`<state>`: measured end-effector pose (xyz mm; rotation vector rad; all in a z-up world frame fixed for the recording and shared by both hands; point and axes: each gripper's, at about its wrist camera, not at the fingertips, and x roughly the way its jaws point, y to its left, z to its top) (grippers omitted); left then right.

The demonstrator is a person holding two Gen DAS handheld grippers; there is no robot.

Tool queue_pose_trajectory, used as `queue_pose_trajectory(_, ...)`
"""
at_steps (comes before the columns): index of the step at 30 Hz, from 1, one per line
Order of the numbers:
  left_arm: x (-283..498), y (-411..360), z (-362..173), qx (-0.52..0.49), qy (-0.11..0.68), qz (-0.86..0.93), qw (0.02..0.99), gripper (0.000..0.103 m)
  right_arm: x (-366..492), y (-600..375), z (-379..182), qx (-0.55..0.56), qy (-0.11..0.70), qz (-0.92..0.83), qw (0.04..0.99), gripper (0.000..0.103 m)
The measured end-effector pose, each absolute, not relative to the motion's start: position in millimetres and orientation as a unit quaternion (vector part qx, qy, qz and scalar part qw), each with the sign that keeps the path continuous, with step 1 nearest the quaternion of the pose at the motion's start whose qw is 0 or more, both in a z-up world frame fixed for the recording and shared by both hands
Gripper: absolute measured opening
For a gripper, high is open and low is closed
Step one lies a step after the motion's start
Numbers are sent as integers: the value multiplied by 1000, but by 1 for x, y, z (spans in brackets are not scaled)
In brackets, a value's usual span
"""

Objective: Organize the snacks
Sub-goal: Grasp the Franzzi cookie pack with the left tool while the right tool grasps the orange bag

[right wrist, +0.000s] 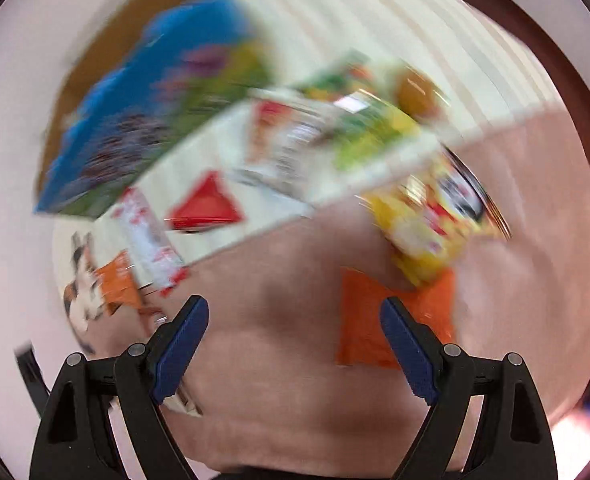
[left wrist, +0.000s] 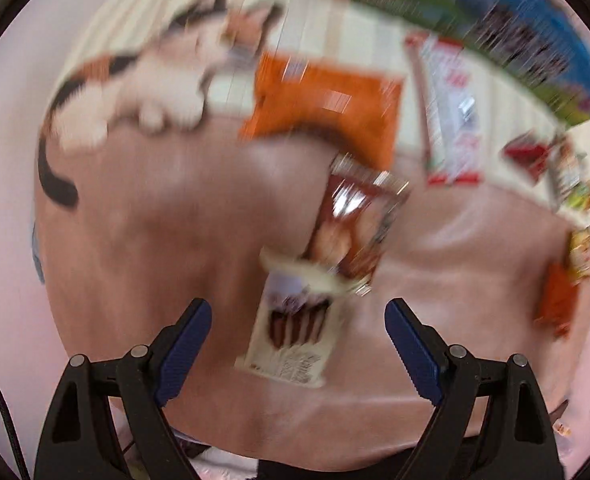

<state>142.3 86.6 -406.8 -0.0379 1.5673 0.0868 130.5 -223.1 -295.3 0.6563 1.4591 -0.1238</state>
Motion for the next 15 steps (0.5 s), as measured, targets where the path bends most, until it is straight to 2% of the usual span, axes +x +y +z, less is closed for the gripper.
queue_pose_trajectory(5, 126, 85, -455, -14, 741, 36, 670, 89, 107, -263, -344, 330, 670, -122, 654, 89)
queue_pose_trajectory(8, 122, 78, -475, -22, 754, 26, 656, 89, 97, -265, -360, 342, 676, -117, 642, 77)
queue_pose_trajectory(13, 119, 60, -476, -62, 751, -6, 657, 89, 89, -222, -362, 384, 707, -4, 594, 76)
queue_pose_trajectory(15, 119, 52, -468, -52, 743, -11, 667, 89, 90, -205, -349, 343, 719, 19, 604, 77)
